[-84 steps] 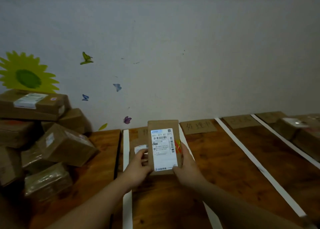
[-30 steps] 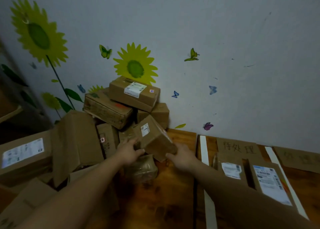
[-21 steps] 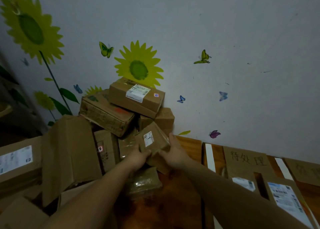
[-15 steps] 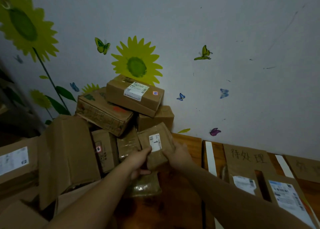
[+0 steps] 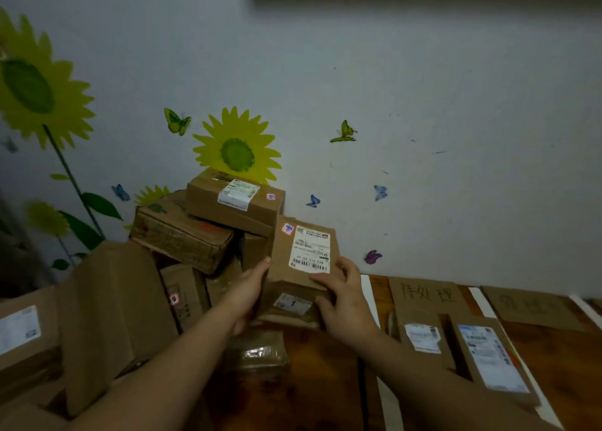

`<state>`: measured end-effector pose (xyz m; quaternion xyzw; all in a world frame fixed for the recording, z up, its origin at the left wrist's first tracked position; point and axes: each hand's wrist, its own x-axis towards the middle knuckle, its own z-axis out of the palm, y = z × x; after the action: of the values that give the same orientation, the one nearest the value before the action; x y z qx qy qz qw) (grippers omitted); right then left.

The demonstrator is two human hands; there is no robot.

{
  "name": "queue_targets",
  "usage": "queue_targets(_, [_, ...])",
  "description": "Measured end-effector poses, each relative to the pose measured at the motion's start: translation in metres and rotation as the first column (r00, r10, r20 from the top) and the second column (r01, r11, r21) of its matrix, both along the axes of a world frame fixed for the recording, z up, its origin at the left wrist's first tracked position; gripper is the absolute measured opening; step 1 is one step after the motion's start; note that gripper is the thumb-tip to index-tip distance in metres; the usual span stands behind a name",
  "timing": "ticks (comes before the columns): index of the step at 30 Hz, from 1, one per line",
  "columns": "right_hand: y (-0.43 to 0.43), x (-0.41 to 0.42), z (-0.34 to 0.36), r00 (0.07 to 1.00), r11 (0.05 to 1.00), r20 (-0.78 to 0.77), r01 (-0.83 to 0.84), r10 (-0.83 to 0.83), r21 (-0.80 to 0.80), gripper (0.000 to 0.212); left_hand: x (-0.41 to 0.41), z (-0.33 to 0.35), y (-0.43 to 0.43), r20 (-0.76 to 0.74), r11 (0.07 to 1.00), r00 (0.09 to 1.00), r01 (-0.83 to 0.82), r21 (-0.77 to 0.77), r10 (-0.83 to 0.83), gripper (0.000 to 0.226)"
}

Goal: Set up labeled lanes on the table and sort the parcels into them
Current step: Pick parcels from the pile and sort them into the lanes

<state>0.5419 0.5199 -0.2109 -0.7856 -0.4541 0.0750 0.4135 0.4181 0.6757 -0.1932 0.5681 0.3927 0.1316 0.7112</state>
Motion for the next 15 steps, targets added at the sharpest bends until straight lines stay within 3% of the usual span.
queue_targets(3, [-0.022, -0.006, 0.006, 0.993, 1.000, -0.121, 0.006, -0.004, 0.019, 0.034, -0.011, -0.002, -0.013, -0.021, 0.998, 0.998, 0.062, 0.003, -0.062, 0.036])
queue_targets(5, [-0.037, -0.011, 0.009, 0.987, 0.993, -0.153, 0.060, -0.044, 0.103, 0.048, -0.018, -0.001, -0.030, -0.025, 0.998, 0.997, 0.070, 0.007, -0.069, 0.034])
queue_targets(7, [-0.044, -0.014, 0.012, 0.951, 0.980, -0.287, 0.154, -0.113, 0.125, 0.065, -0.022, -0.002, -0.042, 0.014, 0.998, 0.998, 0.055, 0.004, -0.055, 0.034])
queue_targets(9, [-0.059, -0.013, 0.019, 0.910, 0.979, -0.404, 0.160, -0.096, 0.128, 0.055, -0.024, -0.001, -0.057, 0.081, 0.998, 0.995, 0.050, 0.028, -0.052, 0.040])
queue_targets(15, [-0.138, -0.002, 0.026, 0.891, 0.962, -0.453, 0.100, 0.026, 0.252, 0.042, -0.018, 0.010, -0.136, 0.113, 0.990, 0.993, -0.001, 0.139, -0.015, 0.063])
